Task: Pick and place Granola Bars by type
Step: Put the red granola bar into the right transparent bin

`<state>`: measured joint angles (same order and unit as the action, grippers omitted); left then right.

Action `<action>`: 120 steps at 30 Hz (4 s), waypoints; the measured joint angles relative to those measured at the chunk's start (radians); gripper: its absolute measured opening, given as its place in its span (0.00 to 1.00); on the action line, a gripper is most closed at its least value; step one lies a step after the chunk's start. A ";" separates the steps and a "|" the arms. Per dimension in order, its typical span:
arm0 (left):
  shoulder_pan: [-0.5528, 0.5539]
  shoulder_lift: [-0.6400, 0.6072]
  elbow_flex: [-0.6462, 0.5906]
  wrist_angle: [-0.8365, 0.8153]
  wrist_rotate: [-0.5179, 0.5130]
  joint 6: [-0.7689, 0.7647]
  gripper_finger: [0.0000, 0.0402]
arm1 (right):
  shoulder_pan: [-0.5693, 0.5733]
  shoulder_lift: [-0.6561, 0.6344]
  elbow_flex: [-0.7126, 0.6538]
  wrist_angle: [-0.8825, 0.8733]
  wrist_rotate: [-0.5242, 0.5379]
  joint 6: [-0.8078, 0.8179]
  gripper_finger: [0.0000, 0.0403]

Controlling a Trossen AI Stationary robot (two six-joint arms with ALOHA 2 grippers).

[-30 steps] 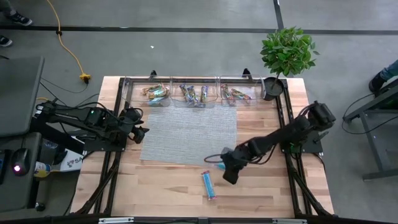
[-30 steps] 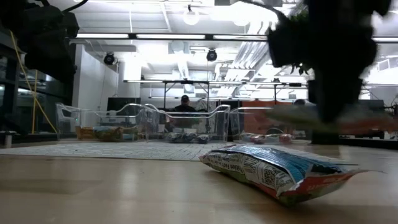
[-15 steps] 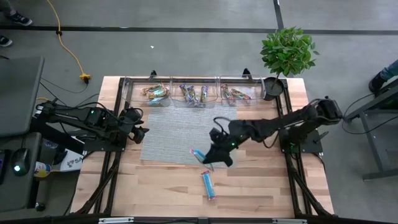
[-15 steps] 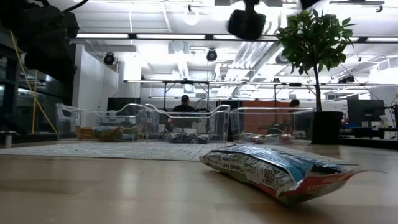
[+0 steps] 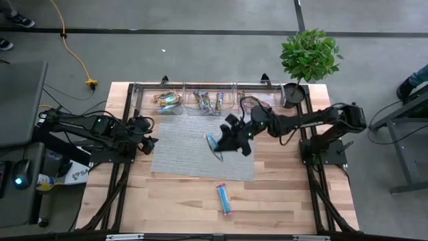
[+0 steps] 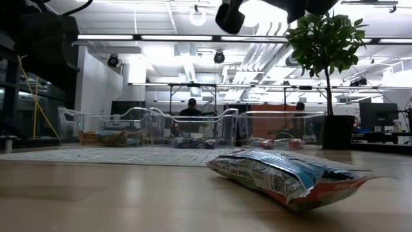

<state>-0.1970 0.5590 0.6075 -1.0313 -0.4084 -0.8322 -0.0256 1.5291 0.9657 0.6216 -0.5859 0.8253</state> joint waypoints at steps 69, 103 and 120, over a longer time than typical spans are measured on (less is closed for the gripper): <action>0.000 0.000 0.000 0.011 -0.045 -0.108 0.64 | -0.688 -0.001 0.002 -0.933 0.528 -0.468 0.47; 0.000 0.000 0.000 0.010 -0.047 -0.044 0.64 | 0.299 -0.116 0.180 -0.923 0.615 -0.035 0.42; 0.000 0.000 0.000 0.011 -0.047 -0.009 0.64 | 0.384 0.336 0.756 -1.655 0.423 -1.019 0.43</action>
<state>-0.1967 0.5587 0.6075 -1.0206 -0.4557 -0.8415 0.3581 1.8655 1.7216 -1.0335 -0.1633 -0.1938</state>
